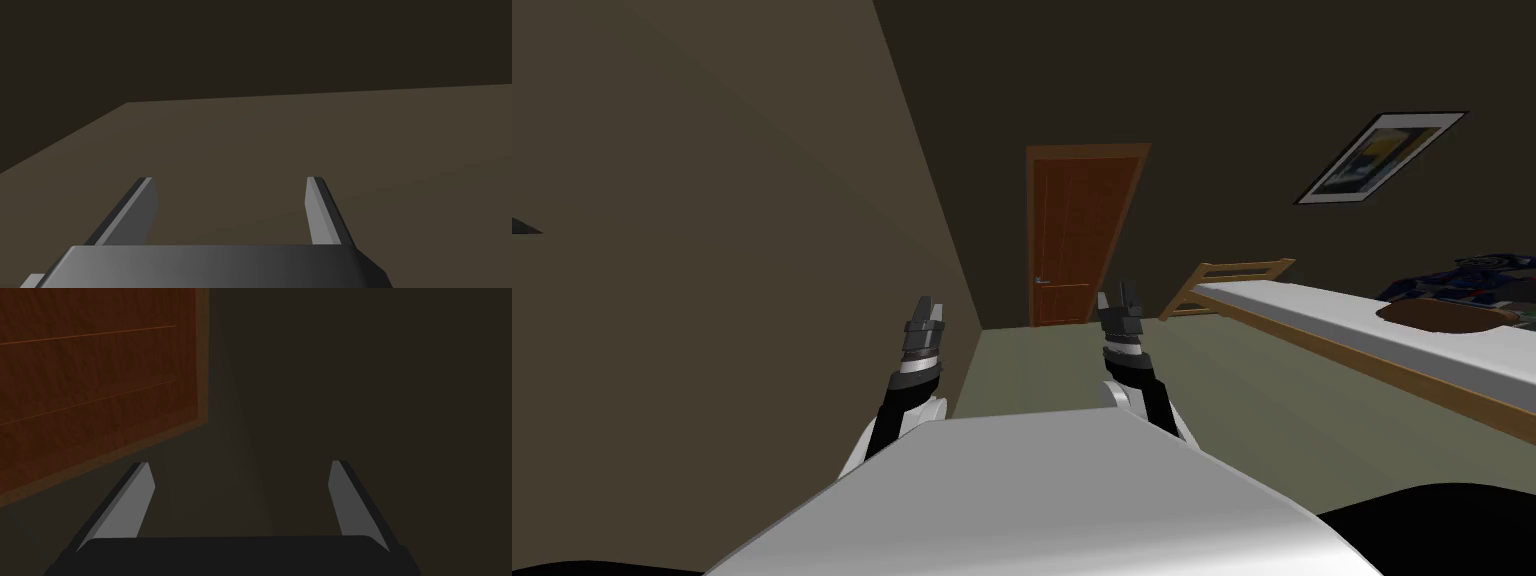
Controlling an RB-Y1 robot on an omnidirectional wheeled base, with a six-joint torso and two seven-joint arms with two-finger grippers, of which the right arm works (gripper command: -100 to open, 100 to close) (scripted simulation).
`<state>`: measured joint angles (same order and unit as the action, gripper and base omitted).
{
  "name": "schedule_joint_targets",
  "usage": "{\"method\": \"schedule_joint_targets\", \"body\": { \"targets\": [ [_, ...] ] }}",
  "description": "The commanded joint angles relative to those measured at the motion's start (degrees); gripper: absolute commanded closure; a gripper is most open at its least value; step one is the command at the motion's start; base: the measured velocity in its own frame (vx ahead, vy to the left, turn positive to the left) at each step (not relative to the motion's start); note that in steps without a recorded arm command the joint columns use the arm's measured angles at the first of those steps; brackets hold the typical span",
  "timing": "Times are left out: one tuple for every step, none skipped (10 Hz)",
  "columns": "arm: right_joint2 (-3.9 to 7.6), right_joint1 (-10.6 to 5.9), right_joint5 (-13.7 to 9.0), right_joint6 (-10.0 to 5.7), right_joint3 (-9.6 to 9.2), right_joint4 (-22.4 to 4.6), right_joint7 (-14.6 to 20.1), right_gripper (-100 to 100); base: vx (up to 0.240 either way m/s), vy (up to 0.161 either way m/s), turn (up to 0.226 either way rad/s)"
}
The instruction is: Pull the door open
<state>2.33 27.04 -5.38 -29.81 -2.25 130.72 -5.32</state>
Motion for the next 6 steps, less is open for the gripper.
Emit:
{"method": "schedule_joint_targets", "body": {
  "targets": [
    [0.29,-0.61,-0.4,-0.31,-0.08,-1.7,0.0,-100,0.051,0.009,0.026],
    [0.52,-1.14,-0.7,-0.59,-0.14,-3.2,0.0,-100,0.124,-0.010,0.037],
    [0.76,-1.67,-1.0,-0.86,-0.21,-4.7,0.1,-100,0.138,-0.017,0.040],
    [0.89,-2.01,-1.2,-1.03,-0.25,-5.6,0.1,-100,0.123,0.007,0.025],
    [1.04,-2.39,-1.4,-1.23,-0.30,-6.7,0.1,-100,0.112,0.009,0.014],
    [1.19,-2.78,-1.6,-1.43,-0.35,-7.8,0.1,-100,0.097,0.003,0.021]
  ]
}}
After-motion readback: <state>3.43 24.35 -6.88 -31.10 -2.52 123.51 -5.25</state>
